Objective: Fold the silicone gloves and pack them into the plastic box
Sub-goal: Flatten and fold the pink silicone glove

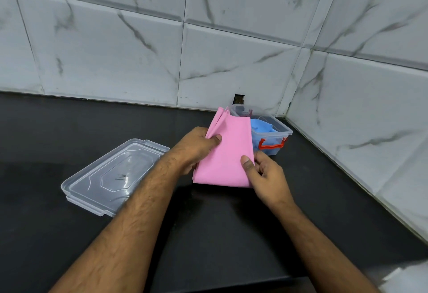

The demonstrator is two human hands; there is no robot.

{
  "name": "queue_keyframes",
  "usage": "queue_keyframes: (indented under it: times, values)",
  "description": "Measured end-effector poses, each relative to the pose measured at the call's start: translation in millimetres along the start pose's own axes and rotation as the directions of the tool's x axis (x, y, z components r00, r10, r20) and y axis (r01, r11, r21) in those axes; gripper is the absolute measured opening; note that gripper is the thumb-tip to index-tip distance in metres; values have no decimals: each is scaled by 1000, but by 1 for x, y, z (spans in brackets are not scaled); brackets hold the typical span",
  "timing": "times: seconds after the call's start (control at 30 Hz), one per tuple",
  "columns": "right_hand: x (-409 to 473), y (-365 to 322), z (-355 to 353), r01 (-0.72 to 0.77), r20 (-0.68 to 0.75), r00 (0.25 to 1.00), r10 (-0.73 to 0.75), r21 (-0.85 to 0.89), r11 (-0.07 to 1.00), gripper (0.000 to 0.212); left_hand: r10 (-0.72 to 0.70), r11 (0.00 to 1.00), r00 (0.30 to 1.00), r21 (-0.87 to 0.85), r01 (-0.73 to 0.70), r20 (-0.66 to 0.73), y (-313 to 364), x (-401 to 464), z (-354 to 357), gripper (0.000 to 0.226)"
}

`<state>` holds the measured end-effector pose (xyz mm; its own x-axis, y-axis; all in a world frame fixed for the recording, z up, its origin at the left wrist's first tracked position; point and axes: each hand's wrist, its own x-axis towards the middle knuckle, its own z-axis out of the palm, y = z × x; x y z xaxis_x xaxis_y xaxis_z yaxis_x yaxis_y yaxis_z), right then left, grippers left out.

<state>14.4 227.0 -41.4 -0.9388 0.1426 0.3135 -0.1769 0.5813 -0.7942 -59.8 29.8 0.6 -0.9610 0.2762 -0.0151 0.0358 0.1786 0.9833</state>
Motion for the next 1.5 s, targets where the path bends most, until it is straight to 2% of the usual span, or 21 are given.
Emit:
queue_keyframes:
  times: [0.13,0.27,0.43,0.47,0.67,0.77,0.87,1.13,1.23,1.33,1.4,1.5]
  values:
    - [2,-1,-1,-54,41,998,57,-58,997,19,-28,990,999,141,31,-22,-2,-2,2,26]
    - [2,-4,-1,-53,100,993,63,-93,994,22,-5,977,995,212,26,-98,-5,-2,2,26]
    - [0,-4,-1,16,143,990,-9,-51,999,65,63,952,953,303,31,-296,-6,2,-2,21]
    - [0,-4,-1,28,139,990,-22,-41,999,67,52,956,950,292,41,-307,-6,3,-3,21]
    - [2,-4,-2,-16,97,995,11,45,999,49,-11,960,980,273,67,-200,-11,3,-3,19]
    - [2,-4,-1,-85,153,986,65,132,988,58,-15,967,989,251,52,-149,-9,1,-3,22]
    - [1,-2,-2,-81,154,986,62,124,989,63,-4,961,990,274,42,-138,-9,0,0,24]
    - [2,-2,-1,-86,93,992,85,8,996,51,120,833,970,554,17,-209,-9,-2,4,20]
    - [2,1,1,-66,33,997,66,3,998,38,148,790,957,612,37,-248,-8,-3,4,32]
    - [4,5,-1,-34,-87,996,29,-61,998,29,156,717,957,694,60,-244,-9,-2,3,49]
    - [7,7,-5,-112,-130,987,96,-119,987,36,122,701,965,708,81,-231,-10,-1,6,53]
    - [7,8,-7,-241,-81,970,230,-170,955,57,58,738,978,668,94,-202,-12,0,12,55]
